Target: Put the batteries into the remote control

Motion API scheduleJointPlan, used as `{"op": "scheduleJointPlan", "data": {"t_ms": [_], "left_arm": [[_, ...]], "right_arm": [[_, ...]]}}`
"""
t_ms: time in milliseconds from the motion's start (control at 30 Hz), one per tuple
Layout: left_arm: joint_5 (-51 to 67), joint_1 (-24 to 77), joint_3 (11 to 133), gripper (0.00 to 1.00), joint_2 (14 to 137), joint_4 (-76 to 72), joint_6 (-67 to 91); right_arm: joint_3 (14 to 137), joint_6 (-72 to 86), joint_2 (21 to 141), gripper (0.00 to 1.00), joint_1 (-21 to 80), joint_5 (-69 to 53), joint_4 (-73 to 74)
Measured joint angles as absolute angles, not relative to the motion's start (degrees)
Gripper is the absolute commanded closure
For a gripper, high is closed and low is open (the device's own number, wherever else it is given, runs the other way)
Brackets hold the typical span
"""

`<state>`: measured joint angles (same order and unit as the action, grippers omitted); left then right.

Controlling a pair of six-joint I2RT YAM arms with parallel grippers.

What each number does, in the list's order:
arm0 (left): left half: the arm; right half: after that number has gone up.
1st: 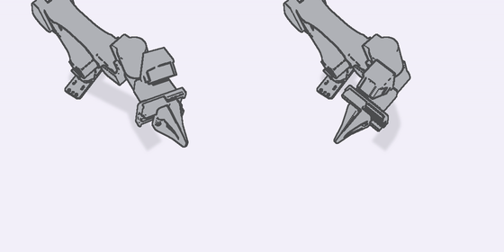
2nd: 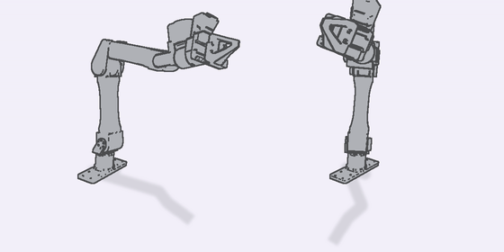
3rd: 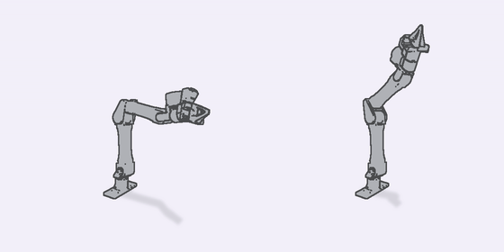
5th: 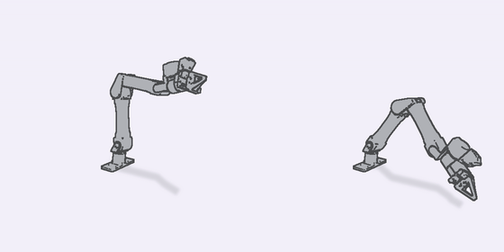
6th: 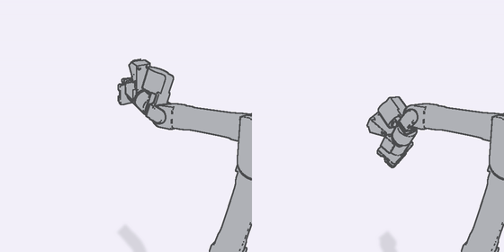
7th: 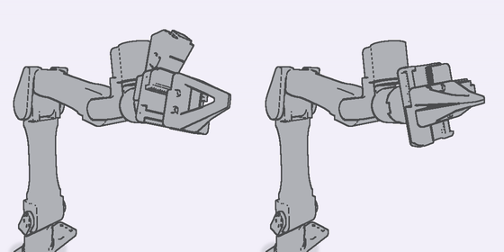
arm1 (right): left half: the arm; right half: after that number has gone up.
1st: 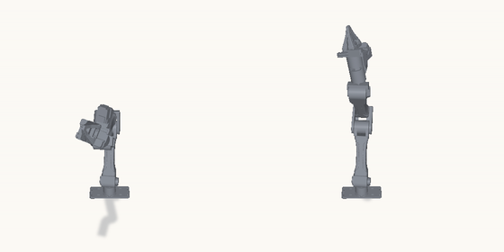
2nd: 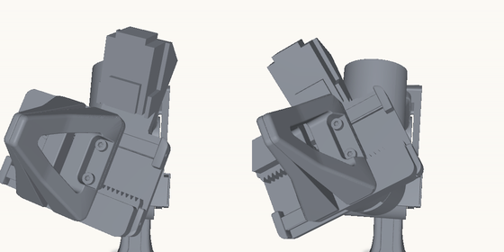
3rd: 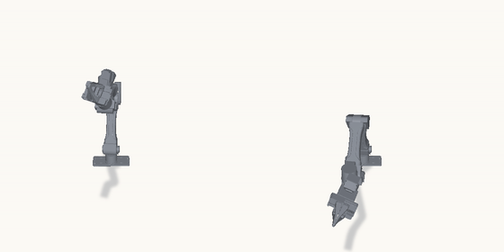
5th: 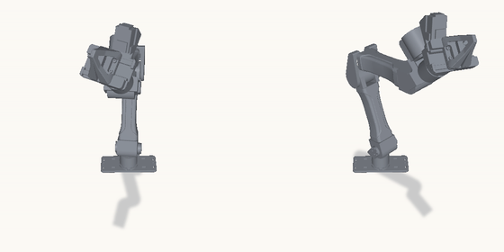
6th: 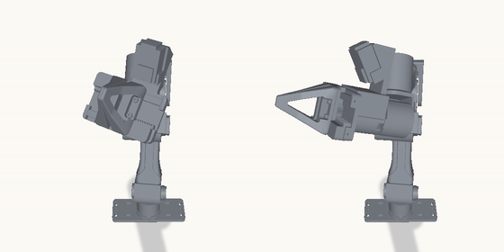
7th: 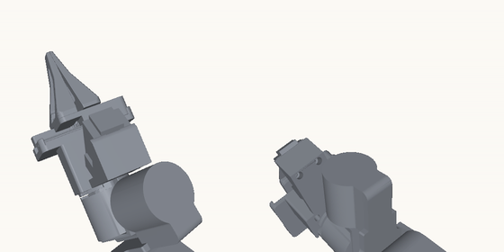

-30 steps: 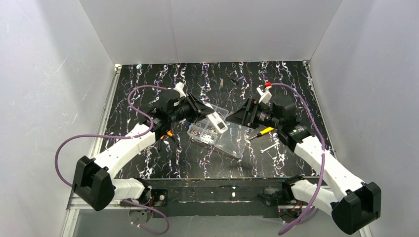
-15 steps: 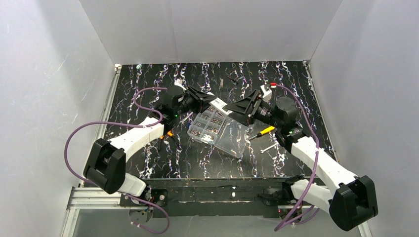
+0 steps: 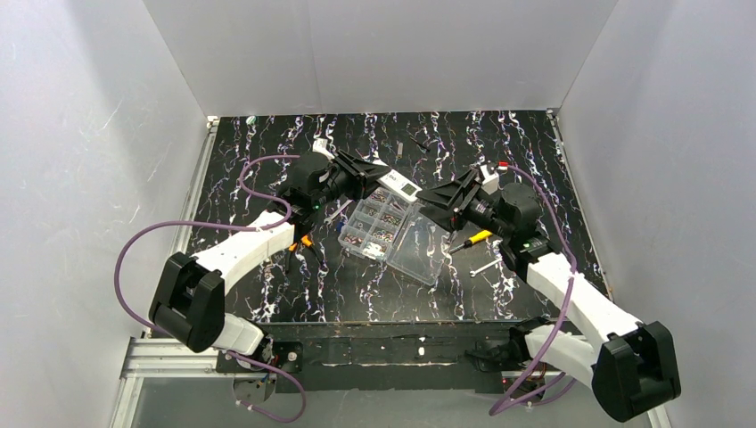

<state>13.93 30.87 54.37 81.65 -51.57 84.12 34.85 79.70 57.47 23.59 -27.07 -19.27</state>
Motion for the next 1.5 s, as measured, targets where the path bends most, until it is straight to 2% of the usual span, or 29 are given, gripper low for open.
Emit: {"op": "scheduleJointPlan", "data": {"t_ms": [167, 533, 700, 933, 1100, 1300, 1500], "left_arm": [[13.96, 30.87, 54.33, 1.0, 81.62, -52.45, 85.03], [14.33, 30.87, 54.02, 1.0, 81.62, -52.58, 85.71], [14.39, 30.87, 54.11, 1.0, 80.88, -49.89, 85.95], [14.31, 30.87, 61.47, 1.0, 78.48, -29.32, 84.38], [14.13, 30.87, 70.04, 1.0, 77.32, -14.59, 83.79], [13.54, 30.87, 80.38, 1.0, 78.11, 4.21, 83.9], [14.76, 30.87, 82.06, 1.0, 78.48, 12.16, 84.55]], "right_arm": [[34.85, 82.02, 61.19, 0.36, 23.57, -27.14, -22.24], [34.85, 84.07, 63.7, 0.38, 23.57, -27.2, -26.94], [34.92, 80.01, 62.61, 0.33, 23.31, -27.31, -25.43], [41.45, 54.65, 54.65, 0.24, 22.46, -23.97, -8.56], [43.57, 34.17, 51.37, 0.21, 23.11, -23.97, -5.82], [41.34, 9.93, 47.22, 0.18, 32.23, -23.07, -5.37], [40.8, -11.05, 43.64, 0.2, 39.09, -23.0, -4.38]]}}
